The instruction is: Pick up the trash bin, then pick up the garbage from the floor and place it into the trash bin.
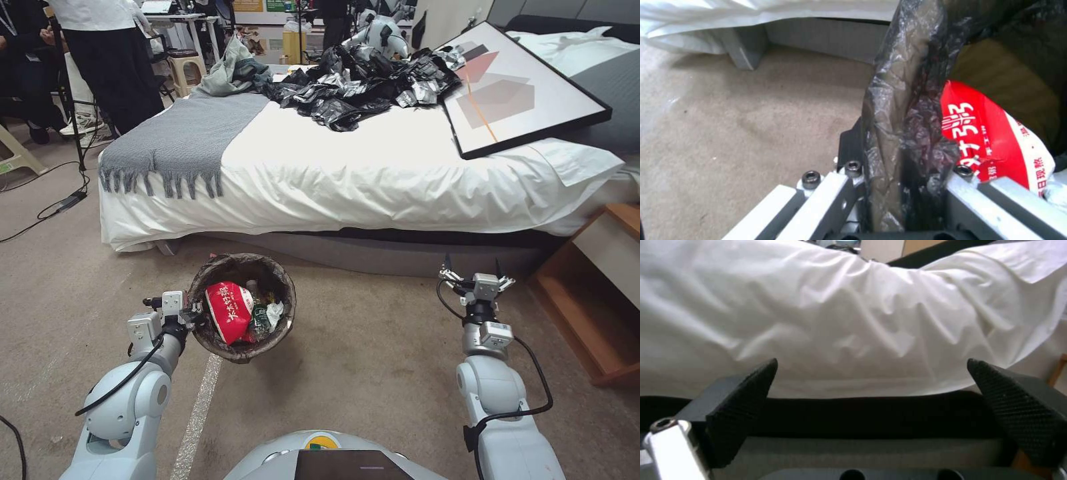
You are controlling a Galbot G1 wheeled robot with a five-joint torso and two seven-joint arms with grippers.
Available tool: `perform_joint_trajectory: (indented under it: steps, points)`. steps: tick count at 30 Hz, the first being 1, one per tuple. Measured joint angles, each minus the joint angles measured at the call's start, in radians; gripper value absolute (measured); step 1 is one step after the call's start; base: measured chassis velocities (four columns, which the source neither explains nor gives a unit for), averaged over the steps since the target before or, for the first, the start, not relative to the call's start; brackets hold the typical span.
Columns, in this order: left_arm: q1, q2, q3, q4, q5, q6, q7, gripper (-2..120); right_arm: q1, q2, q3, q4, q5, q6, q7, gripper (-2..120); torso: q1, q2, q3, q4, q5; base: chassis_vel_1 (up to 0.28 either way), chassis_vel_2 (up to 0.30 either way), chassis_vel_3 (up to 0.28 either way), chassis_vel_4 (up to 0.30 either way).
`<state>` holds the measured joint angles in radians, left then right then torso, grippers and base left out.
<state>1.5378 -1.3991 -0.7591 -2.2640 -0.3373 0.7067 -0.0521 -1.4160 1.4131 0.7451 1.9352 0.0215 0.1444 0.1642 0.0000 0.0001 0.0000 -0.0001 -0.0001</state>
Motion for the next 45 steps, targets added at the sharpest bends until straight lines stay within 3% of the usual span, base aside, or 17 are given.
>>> perform_joint_trajectory:
  steps: [45]
  points:
    - [-0.007,-0.008,-0.033,0.031,-0.026,0.024,0.029,0,-0.006,0.017,-0.069,-0.013,-0.033,0.002,-0.004,100,0.0,0.0,0.0,0.0001,0.0001,0.101,0.101,0.105,0.101]
